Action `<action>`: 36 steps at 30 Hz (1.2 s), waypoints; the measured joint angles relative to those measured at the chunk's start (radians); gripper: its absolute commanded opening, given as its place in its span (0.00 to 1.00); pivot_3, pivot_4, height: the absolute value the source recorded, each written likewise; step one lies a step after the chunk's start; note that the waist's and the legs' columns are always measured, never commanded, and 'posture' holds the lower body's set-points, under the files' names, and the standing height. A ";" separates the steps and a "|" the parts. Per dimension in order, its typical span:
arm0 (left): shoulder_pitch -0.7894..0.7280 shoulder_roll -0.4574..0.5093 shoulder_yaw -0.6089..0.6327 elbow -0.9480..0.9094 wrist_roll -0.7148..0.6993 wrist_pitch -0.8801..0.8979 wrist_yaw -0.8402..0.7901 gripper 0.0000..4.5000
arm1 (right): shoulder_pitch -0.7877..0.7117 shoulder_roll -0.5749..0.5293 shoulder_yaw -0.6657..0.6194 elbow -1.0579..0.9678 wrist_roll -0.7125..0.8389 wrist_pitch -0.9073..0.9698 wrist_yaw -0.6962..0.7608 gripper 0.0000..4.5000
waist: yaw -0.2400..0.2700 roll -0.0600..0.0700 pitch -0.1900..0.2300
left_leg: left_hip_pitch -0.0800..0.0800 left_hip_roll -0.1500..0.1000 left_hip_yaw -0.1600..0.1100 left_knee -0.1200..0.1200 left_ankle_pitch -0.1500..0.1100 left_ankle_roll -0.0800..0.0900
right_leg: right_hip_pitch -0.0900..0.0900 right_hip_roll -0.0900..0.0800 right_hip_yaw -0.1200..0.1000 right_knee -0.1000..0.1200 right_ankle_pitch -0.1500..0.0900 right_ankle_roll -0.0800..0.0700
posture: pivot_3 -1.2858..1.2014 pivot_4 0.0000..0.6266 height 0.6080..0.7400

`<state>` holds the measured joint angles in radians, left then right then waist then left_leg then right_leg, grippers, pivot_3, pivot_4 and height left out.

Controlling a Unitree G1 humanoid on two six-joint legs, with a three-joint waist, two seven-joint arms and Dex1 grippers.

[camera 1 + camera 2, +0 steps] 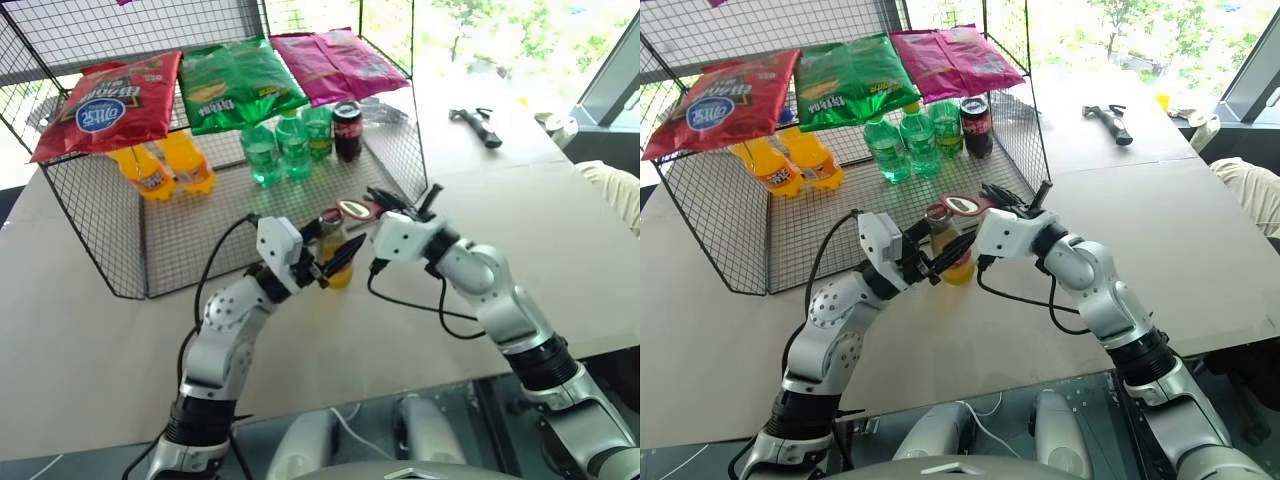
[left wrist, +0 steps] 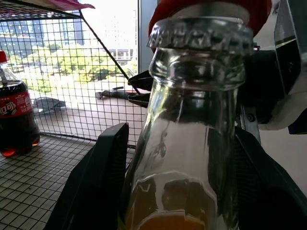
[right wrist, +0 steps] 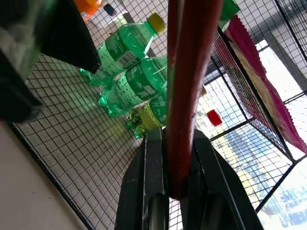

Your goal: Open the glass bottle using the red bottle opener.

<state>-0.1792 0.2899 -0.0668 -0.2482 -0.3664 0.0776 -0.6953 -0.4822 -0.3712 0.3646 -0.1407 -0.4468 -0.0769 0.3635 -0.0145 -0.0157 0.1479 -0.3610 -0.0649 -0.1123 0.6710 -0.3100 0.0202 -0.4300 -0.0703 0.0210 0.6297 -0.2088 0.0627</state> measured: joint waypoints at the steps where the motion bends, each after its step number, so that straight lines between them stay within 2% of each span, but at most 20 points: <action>1: -0.003 0.000 -0.001 0.004 0.000 -0.001 0.000 0.53 | 0.000 0.001 0.002 0.000 -0.003 0.000 0.001 0.00 | 0.000 0.000 0.000 | 0.000 0.000 0.000 0.000 0.000 0.000 | 0.000 0.000 0.000 0.000 0.000 0.000 | 0.52 0.24 1.00; 13: -0.013 -0.004 -0.006 0.030 0.000 -0.019 -0.007 0.53 | -0.011 -0.006 0.022 0.003 -0.065 -0.021 0.022 0.00 | 0.001 0.000 -0.002 | 0.002 0.000 0.000 0.000 0.000 0.000 | 0.002 0.000 0.000 0.000 0.000 0.000 | 0.52 0.24 1.00; 28: -0.028 -0.022 -0.003 0.060 -0.003 -0.007 -0.005 0.53 | 0.034 0.133 0.036 0.056 -0.090 0.028 -0.042 0.00 | 0.002 0.001 -0.009 | 0.004 0.000 0.000 0.001 0.000 0.000 | 0.004 0.000 0.000 0.002 0.000 0.000 | 0.52 0.24 1.00; 36: -0.035 -0.022 -0.001 0.066 -0.003 0.014 -0.005 0.53 | 0.031 0.116 0.036 0.053 -0.133 0.023 -0.045 0.00 | 0.002 0.002 -0.009 | 0.015 0.000 -0.001 0.000 0.000 0.000 | 0.016 0.000 -0.001 0.000 0.000 0.000 | 0.52 0.24 1.00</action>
<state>-0.2147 0.2681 -0.0683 -0.1819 -0.3694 0.0913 -0.7001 -0.4514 -0.2557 0.4009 -0.0875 -0.5799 -0.0537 0.3182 -0.0122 -0.0135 0.1392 -0.3458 -0.0653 -0.1131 0.6706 -0.3100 0.0202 -0.4140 -0.0701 0.0204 0.6293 -0.2091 0.0625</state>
